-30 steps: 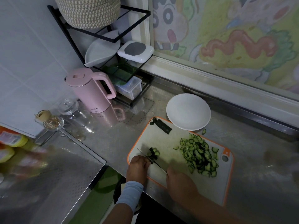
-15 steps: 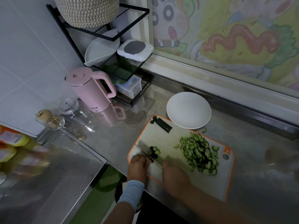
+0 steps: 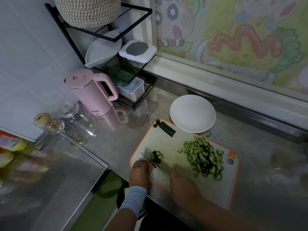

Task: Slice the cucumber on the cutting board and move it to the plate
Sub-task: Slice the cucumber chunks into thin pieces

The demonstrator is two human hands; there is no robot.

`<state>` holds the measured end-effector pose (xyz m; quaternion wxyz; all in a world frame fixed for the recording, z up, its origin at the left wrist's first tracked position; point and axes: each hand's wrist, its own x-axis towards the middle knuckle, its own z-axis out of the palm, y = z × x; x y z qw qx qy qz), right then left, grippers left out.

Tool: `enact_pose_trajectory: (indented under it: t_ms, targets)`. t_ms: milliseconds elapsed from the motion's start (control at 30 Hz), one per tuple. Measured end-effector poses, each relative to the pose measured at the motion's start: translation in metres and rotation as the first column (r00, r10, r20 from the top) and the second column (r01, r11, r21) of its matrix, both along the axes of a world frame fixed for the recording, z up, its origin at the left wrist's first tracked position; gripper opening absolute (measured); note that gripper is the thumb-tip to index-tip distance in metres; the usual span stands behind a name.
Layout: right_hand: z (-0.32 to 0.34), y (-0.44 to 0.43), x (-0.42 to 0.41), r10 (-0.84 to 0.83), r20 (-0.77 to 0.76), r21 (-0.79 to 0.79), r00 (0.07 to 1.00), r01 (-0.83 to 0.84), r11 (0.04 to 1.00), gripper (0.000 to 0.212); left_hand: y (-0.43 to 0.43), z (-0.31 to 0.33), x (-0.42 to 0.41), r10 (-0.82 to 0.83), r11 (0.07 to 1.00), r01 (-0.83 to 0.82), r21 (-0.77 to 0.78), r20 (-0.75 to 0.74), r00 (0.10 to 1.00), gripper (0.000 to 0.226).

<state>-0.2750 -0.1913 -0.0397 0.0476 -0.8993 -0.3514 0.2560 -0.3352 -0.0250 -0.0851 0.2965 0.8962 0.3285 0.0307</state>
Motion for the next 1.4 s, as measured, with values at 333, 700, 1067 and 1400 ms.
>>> enact_pose_trajectory:
  t_ms: [333, 700, 1067, 1400]
  targets:
    - [-0.001, 0.021, 0.004, -0.004, -0.02, 0.015, 1.0, 0.004, 1.0, 0.034, -0.003, -0.005, -0.005, -0.015, 1.0, 0.015, -0.002, 0.034, 0.999, 0.01]
    - [0.006, -0.001, -0.002, -0.05, -0.074, 0.042, 0.996, 0.053, 0.998, 0.027, -0.001, -0.01, -0.002, 0.016, 1.0, -0.016, -0.005, 0.017, 1.0, 0.009]
    - [0.004, 0.013, 0.002, -0.02, -0.062, 0.013, 0.998, 0.021, 1.0, 0.036, 0.0, -0.009, -0.002, 0.015, 1.0, -0.014, -0.02, 0.047, 0.999, 0.006]
    - [0.012, 0.006, -0.001, -0.089, -0.098, 0.061, 0.991, 0.096, 0.994, 0.018, 0.001, -0.009, -0.002, 0.022, 0.999, -0.021, -0.042, 0.037, 0.999, 0.006]
